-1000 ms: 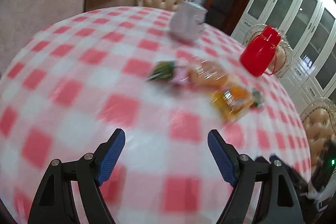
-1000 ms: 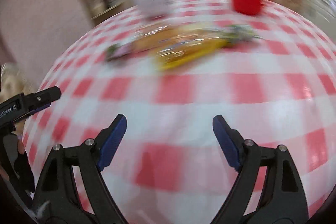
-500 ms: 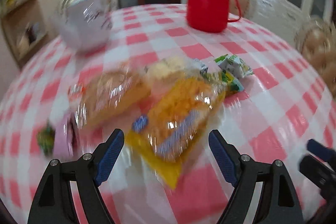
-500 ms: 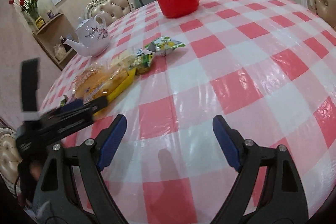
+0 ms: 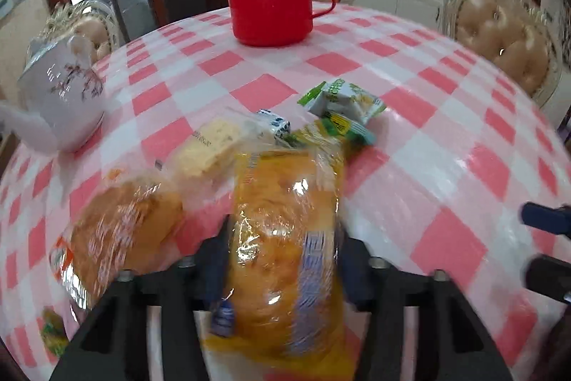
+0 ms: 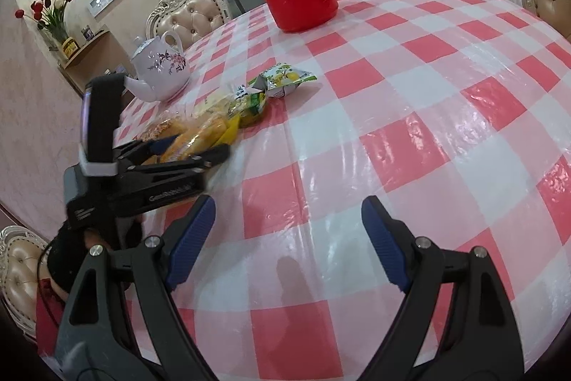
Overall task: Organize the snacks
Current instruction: 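Grasp the yellow meat floss bread bag with the left tool while the right tool grasps the green garlic snack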
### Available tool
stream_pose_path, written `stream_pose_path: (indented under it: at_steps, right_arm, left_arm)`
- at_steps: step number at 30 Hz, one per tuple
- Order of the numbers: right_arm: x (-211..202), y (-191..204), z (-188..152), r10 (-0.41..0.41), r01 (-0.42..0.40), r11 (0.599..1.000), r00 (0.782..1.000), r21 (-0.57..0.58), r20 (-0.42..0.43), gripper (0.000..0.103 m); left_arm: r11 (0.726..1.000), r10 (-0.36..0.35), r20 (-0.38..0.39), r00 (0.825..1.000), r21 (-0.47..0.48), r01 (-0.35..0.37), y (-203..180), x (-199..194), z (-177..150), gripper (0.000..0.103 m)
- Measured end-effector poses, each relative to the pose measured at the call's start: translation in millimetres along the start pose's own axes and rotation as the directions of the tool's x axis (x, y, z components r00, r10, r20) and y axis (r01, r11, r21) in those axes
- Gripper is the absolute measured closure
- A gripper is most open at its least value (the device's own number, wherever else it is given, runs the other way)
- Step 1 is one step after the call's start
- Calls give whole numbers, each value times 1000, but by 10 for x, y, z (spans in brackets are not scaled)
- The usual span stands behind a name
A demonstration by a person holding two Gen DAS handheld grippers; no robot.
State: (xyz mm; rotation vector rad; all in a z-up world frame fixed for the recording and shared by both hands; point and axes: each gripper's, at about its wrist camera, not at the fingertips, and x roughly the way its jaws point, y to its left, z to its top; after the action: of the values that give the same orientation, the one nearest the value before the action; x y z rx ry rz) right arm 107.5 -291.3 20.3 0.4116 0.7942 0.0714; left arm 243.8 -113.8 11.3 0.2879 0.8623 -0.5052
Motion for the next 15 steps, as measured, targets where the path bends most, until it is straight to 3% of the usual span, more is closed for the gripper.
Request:
stream_pose_path:
  at_steps: [5,8,12,15]
  right_arm:
    - [20,45,-22,-17,17,999,1000,-40,7,17]
    - [84,147,1,-9,10,997,1000,-82,8,17]
    - [337,328,140,-6,3,988,1000,-153,-16,17]
    - [631,425,303,-30,21,986,998,-165,-51,17]
  left_arm:
    - [993,38,34,999,-114,-34,35,-414,-452,55]
    - [972,75,64,995,-229,-59,158,-765,-807,55]
    - [894,146,113,983,-441,-82,456,-1251,-1260,55]
    - [840,159,148,976,-539,-55,584,-1508,-1486,55]
